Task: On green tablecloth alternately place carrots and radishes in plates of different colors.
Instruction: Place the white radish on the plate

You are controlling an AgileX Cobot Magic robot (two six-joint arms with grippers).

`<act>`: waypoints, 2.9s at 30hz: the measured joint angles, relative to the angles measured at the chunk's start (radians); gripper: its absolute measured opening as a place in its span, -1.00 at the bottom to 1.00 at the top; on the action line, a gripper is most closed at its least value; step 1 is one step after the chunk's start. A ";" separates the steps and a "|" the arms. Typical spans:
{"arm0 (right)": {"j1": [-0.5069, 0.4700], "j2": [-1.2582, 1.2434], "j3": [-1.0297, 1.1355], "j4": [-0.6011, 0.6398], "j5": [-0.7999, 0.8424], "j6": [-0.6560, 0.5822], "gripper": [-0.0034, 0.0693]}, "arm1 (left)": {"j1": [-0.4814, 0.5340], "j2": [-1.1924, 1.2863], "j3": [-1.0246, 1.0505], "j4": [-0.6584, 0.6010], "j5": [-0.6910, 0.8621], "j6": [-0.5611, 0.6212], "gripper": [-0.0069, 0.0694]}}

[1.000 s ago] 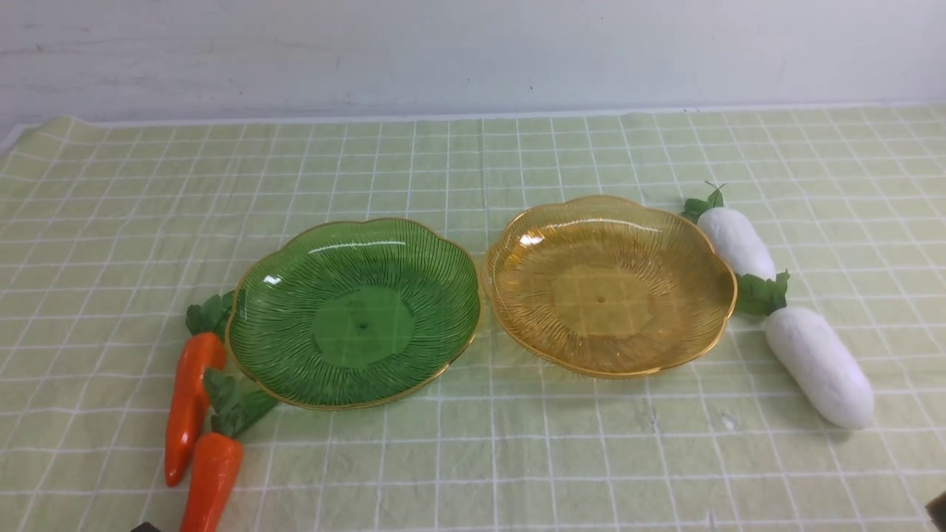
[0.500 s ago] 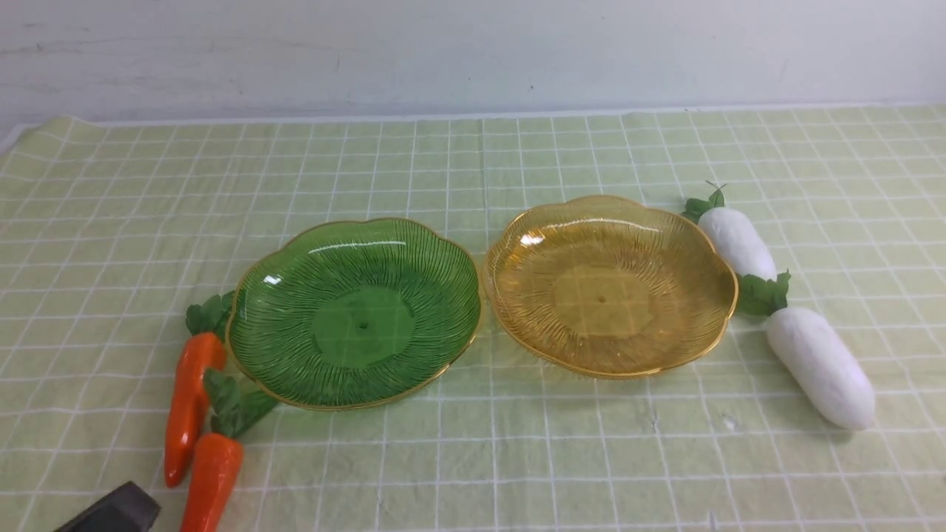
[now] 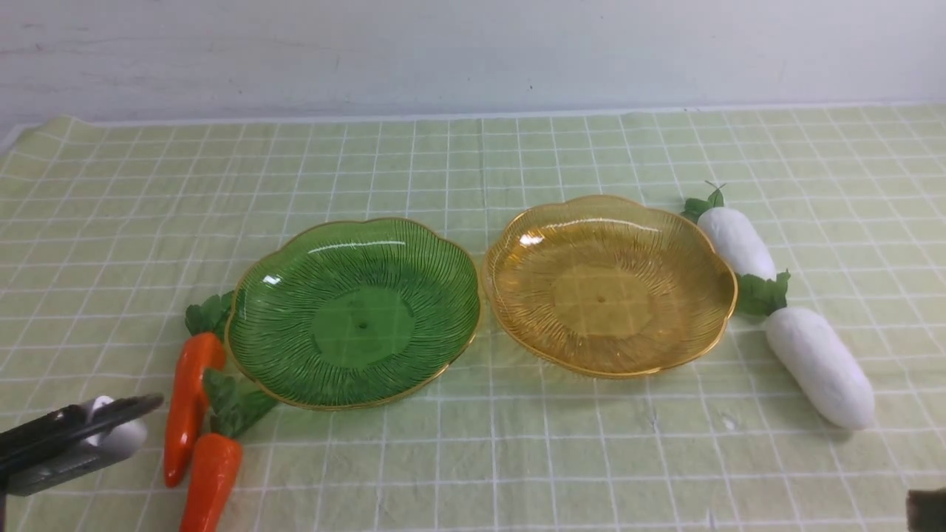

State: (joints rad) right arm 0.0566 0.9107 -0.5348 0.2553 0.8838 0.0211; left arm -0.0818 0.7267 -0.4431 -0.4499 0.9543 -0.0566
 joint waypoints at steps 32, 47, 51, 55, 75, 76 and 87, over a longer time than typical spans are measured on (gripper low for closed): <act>0.000 0.795 -0.404 -0.268 -0.254 -0.129 0.71 | 0.000 0.102 0.000 0.011 -0.020 0.006 -0.78; 0.000 0.778 -0.461 -0.369 -0.070 0.051 0.33 | 0.000 0.102 0.000 0.011 -0.019 0.006 -0.78; 0.000 0.654 -0.530 -0.319 0.012 0.063 0.33 | 0.000 0.102 0.000 0.011 -0.019 0.006 -0.78; 0.022 0.592 -0.590 -0.164 -0.014 -0.045 0.33 | 0.000 0.102 0.000 0.011 -0.019 0.006 -0.77; 0.139 0.960 -0.740 0.068 -0.304 -0.264 0.33 | 0.000 0.102 0.000 0.011 -0.016 -0.002 -0.75; 0.139 0.982 -0.740 0.068 -0.314 -0.264 0.33 | 0.000 0.102 0.000 0.011 -0.016 -0.002 -0.74; 0.139 1.024 -0.746 0.070 -0.339 -0.264 0.53 | 0.000 0.102 0.000 0.011 -0.016 -0.002 -0.73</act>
State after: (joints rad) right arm 0.1958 1.9347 -1.2805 0.3248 0.5449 -0.2429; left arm -0.0818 0.8286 -0.4431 -0.4385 0.9382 -0.0587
